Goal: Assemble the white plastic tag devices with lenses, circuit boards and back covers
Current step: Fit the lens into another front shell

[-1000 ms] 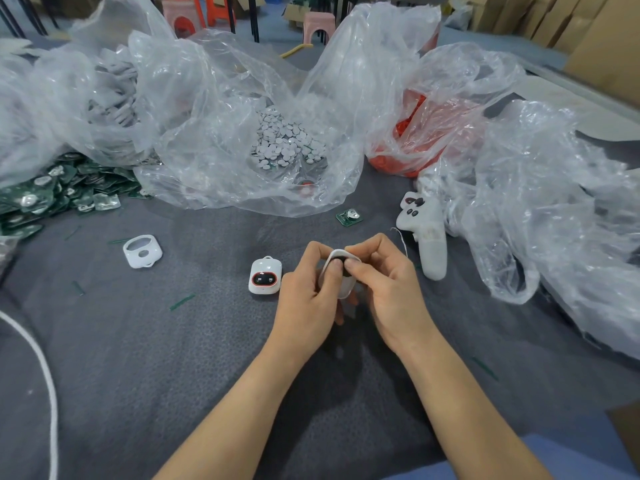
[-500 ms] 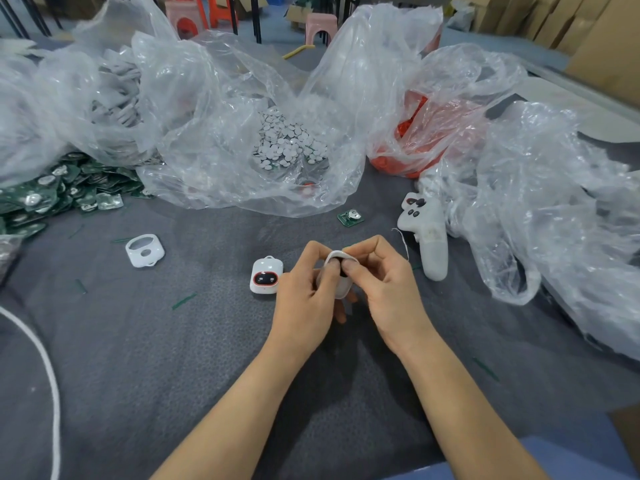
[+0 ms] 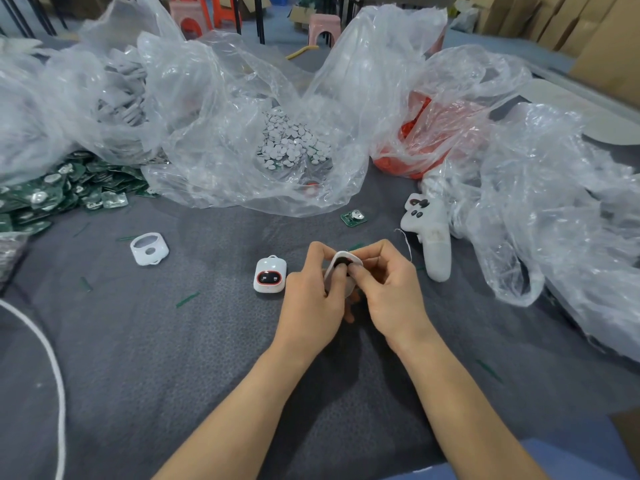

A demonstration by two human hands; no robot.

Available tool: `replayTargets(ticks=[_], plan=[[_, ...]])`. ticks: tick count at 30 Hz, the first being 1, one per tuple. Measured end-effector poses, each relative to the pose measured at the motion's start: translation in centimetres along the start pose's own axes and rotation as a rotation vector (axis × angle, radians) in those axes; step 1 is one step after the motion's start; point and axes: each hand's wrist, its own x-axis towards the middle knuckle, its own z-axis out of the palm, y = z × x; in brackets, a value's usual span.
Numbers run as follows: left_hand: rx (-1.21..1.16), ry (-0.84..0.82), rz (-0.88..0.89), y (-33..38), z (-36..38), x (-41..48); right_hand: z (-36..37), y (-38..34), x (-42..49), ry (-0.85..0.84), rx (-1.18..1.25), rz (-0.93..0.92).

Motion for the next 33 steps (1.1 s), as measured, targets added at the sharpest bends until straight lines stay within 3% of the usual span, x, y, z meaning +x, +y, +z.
replayTargets(ticks=[9, 14, 16, 20, 26, 33], plan=[[0.079, 0.13, 0.081, 0.2, 0.3, -0.3, 0.4, 0.2, -0.1, 0.243, -0.127, -0.1], [0.165, 0.025, 0.185, 0.4, 0.2, -0.3, -0.2, -0.8, -0.2, 0.011, 0.368, 0.163], [0.138, -0.02, 0.186, 0.5, 0.2, -0.3, -0.3, -1.0, -0.1, 0.064, 0.426, 0.174], [-0.214, 0.009, 0.07, 0.7, -0.2, -0.2, -0.8, -1.4, 0.3, 0.157, 0.613, 0.207], [-0.421, -0.051, -0.093, 0.4, -1.1, 0.5, -0.5, -1.5, -0.2, -0.093, 0.529, 0.248], [-0.785, -0.151, -0.264, 0.3, -1.5, 0.5, -0.3, -1.4, 0.0, -0.102, 0.64, 0.319]])
